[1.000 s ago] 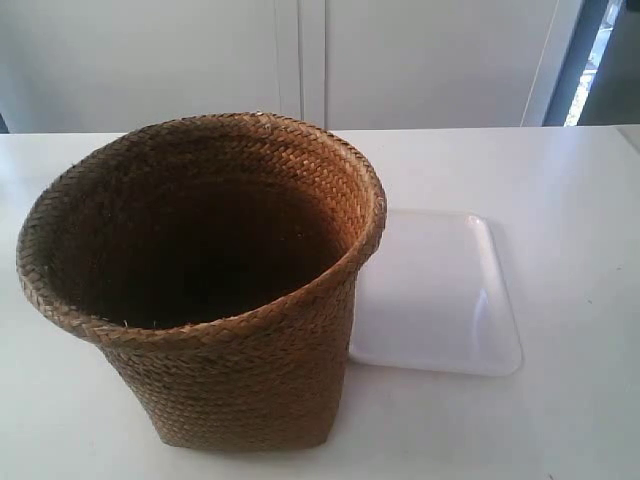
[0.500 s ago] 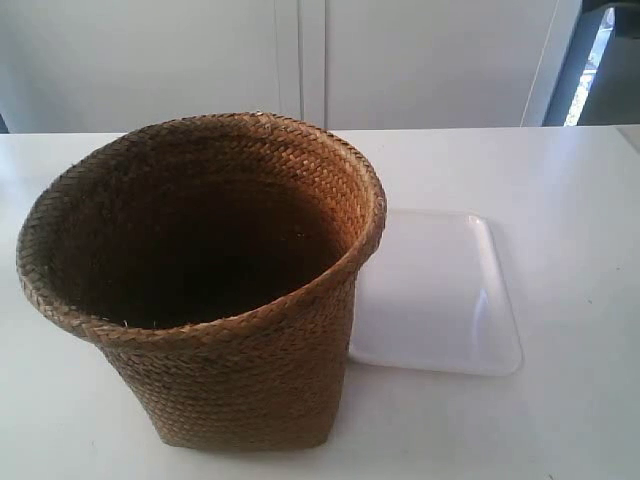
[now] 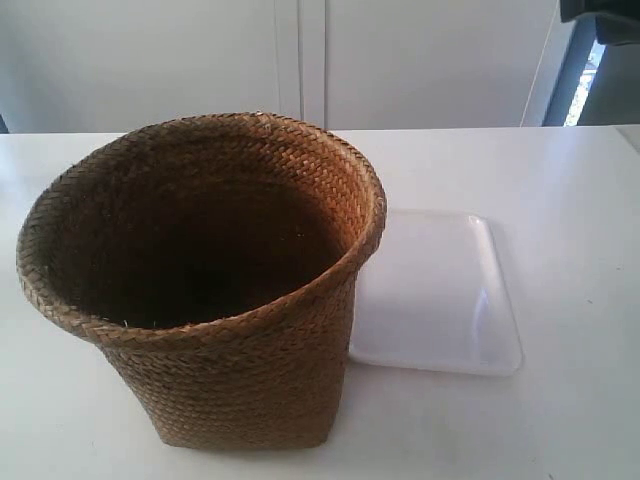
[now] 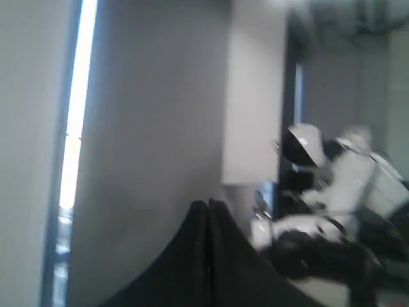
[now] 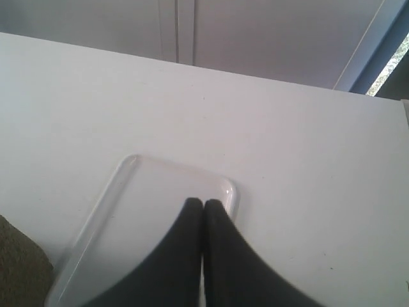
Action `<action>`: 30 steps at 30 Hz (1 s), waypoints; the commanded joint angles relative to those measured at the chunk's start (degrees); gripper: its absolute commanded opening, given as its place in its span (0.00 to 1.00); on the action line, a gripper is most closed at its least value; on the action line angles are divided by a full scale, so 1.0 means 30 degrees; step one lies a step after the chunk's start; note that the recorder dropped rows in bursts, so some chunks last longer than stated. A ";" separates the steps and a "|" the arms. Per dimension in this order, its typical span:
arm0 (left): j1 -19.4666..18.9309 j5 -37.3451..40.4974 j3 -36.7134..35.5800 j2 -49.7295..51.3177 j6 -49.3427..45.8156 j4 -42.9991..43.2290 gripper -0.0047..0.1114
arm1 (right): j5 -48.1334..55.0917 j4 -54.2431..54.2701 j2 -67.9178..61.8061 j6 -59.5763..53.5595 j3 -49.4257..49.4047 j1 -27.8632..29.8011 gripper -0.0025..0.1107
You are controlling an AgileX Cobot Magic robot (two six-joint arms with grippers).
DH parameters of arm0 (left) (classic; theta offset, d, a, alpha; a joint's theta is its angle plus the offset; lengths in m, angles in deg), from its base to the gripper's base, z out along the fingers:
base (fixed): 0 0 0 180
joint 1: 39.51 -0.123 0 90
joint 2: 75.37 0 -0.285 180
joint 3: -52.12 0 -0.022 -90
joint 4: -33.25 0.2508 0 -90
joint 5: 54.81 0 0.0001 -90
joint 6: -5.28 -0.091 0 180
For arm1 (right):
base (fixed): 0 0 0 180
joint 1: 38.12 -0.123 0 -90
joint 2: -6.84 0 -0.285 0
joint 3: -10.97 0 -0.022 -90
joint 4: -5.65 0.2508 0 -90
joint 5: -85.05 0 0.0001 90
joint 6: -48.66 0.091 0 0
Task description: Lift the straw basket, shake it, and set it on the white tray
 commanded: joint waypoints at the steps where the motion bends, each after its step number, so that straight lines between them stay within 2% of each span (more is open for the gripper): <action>1: 0.0104 0.4038 0.0342 -0.0179 0.7754 1.0336 0.04 | -0.0318 -0.0074 -0.0276 -0.0219 0.0056 0.0219 0.02; 4: 0.0104 0.5791 0.1123 0.0219 1.1246 1.6869 0.04 | -0.0318 -0.0074 -0.0276 -0.0219 0.0056 0.0219 0.02; 7: 0.0104 0.7718 0.1850 0.0990 1.2872 2.1906 0.04 | -0.0318 -0.0074 -0.0276 -0.0219 0.0056 0.0219 0.02; 11: 0.0104 0.8336 0.2033 0.2333 1.4648 2.6154 0.04 | -0.0318 0.0001 -0.0276 -0.0219 0.0056 0.0219 0.02; 15: 0.0104 0.7285 0.2033 0.3837 1.6959 2.9882 0.04 | -0.0284 -0.0007 -0.0276 -0.0219 0.0056 0.0219 0.02; 19: 0.0104 0.5993 0.2080 0.5303 1.8872 3.0895 0.04 | -0.0284 -0.0007 -0.0276 0.0398 0.0056 0.0219 0.02; 24: -0.0011 0.7045 0.2080 0.7571 1.8883 3.1242 0.04 | 0.0291 -0.0007 -0.0276 0.0706 0.0056 0.0219 0.02; 27: -0.0716 0.8153 0.2080 0.8712 1.8465 3.1997 0.04 | 0.1097 -0.0007 -0.0276 0.0650 0.0056 0.0219 0.02; 30: -0.1851 0.7737 0.2080 0.8898 1.8402 3.1851 0.04 | 0.1440 -0.0007 -0.0276 0.0127 0.0056 0.0219 0.02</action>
